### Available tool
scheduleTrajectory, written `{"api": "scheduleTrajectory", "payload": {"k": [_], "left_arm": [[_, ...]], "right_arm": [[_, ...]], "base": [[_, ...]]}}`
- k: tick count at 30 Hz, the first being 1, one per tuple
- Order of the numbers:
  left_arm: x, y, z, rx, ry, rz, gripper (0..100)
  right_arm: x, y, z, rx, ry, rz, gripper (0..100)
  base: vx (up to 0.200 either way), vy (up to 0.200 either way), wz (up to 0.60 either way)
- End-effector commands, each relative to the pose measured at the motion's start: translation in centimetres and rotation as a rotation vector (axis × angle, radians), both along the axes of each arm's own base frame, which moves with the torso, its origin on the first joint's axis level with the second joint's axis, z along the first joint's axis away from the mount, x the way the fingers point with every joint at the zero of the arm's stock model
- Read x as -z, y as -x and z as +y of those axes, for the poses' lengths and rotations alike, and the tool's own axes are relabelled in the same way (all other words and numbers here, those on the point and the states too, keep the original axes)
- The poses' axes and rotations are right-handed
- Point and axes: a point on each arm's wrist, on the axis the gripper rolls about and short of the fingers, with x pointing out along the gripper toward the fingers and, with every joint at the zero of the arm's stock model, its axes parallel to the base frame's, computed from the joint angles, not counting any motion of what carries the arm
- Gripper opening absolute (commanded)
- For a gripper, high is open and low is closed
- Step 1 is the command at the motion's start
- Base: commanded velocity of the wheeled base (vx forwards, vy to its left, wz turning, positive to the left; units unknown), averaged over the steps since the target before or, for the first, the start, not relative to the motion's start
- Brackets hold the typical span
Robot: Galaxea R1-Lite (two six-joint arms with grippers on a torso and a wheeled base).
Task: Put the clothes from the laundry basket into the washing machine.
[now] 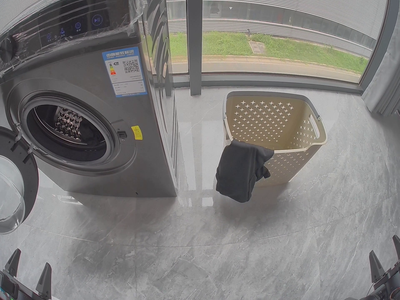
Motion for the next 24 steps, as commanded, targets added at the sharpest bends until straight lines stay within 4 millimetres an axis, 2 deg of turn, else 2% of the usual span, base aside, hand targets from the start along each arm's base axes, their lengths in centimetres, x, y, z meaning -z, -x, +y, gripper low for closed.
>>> {"api": "scheduleTrajectory", "payload": {"k": [1, 4, 19, 24], "left_arm": [[0.48, -0.02, 0.00, 0.000, 0.000, 0.004, 100], [0.46, -0.02, 0.00, 0.000, 0.002, 0.002, 100], [0.48, -0.02, -0.01, 0.004, 0.003, 0.004, 100], [0.48, -0.02, -0.01, 0.006, 0.003, 0.004, 100]], "right_arm": [[0.48, -0.01, 0.00, -0.001, 0.000, 0.001, 100], [0.48, -0.01, 0.00, -0.001, 0.000, 0.001, 100], [0.48, -0.01, 0.00, -0.001, 0.002, 0.001, 100], [0.48, -0.01, 0.00, -0.001, 0.002, 0.001, 100]], "base": [[0.000, 0.000, 0.00], [0.000, 0.000, 0.00], [0.000, -0.200, 0.00], [0.000, 0.000, 0.00]]}}
